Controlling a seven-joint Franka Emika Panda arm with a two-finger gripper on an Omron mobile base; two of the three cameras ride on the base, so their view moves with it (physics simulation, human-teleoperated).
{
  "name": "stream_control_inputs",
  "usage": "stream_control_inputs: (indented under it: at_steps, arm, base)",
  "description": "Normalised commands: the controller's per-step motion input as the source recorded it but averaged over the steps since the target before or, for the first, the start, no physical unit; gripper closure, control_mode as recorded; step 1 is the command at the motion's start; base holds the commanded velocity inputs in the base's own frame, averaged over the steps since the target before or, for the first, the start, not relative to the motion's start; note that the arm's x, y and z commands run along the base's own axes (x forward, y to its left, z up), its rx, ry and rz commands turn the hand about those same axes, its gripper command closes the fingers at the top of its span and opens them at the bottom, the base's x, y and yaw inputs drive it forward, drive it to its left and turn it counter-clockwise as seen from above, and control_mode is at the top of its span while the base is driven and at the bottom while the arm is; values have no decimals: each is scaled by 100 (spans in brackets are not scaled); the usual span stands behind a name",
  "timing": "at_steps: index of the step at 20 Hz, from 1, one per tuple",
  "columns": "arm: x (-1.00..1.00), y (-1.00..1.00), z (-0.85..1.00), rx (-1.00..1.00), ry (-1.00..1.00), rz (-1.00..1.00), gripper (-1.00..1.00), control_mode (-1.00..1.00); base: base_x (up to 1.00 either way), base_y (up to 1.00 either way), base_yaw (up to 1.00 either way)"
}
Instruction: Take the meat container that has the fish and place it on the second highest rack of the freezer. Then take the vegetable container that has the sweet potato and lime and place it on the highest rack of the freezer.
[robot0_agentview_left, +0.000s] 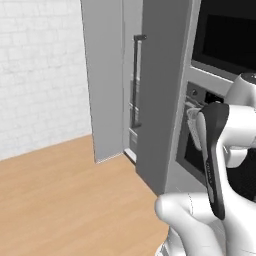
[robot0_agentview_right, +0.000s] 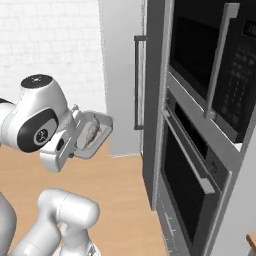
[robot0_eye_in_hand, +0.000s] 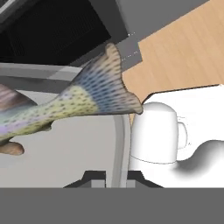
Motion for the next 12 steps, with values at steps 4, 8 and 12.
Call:
stream_control_inputs:
  at_steps: [4,8,12]
  arm:
    - [0,0,0,0,0,0,100,100]
    - [0,0,0,0,0,0,100,100]
    - [0,0,0,0,0,0,100,100]
  base:
    - [78,56,18]
    - [77,34,11]
    - [47,19,0]
